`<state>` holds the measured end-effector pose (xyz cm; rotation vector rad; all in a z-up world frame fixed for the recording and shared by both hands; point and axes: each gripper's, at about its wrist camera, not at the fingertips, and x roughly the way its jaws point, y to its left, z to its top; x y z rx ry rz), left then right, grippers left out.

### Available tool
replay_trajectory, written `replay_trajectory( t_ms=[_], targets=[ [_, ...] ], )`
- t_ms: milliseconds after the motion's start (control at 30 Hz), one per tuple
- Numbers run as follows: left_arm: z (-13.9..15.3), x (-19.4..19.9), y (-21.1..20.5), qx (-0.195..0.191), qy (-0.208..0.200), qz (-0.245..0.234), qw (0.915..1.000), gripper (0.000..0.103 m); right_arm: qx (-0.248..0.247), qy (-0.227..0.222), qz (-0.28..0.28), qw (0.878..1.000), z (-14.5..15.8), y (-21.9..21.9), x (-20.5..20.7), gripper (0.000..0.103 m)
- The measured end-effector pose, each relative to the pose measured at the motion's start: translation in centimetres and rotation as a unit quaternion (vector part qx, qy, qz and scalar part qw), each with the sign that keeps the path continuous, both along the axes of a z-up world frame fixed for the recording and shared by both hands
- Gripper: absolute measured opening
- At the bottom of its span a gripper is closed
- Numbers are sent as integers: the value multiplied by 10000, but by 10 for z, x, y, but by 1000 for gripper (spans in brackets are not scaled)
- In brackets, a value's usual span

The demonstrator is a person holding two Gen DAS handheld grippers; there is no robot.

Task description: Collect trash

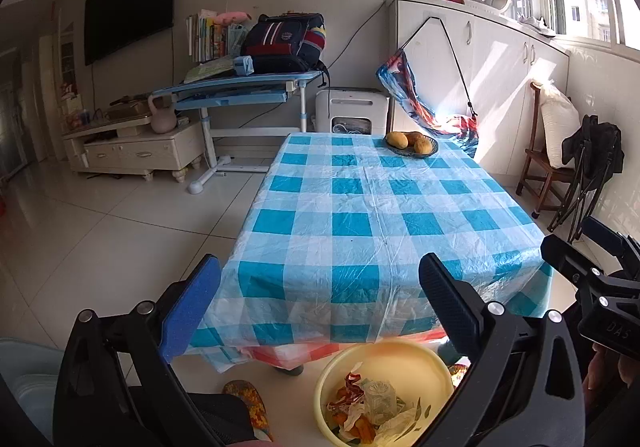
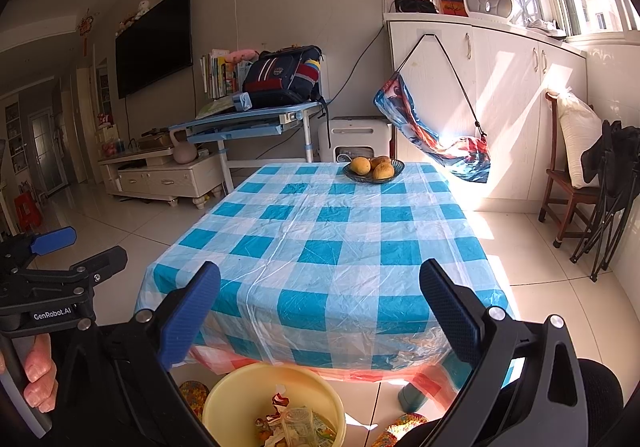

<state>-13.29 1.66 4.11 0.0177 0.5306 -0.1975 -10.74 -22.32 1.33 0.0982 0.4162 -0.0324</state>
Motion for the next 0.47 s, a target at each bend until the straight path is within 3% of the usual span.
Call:
replay_trajectory(
  t_ms=[233,467],
  targets=[
    [0,3,7,249,61,-58,9997,96,-2,-1,-2,10000,0,0,0,95],
    [-8,5,-13,618,212,-199,9977,96,-6,-7,-2,10000,0,0,0,95]
  ],
)
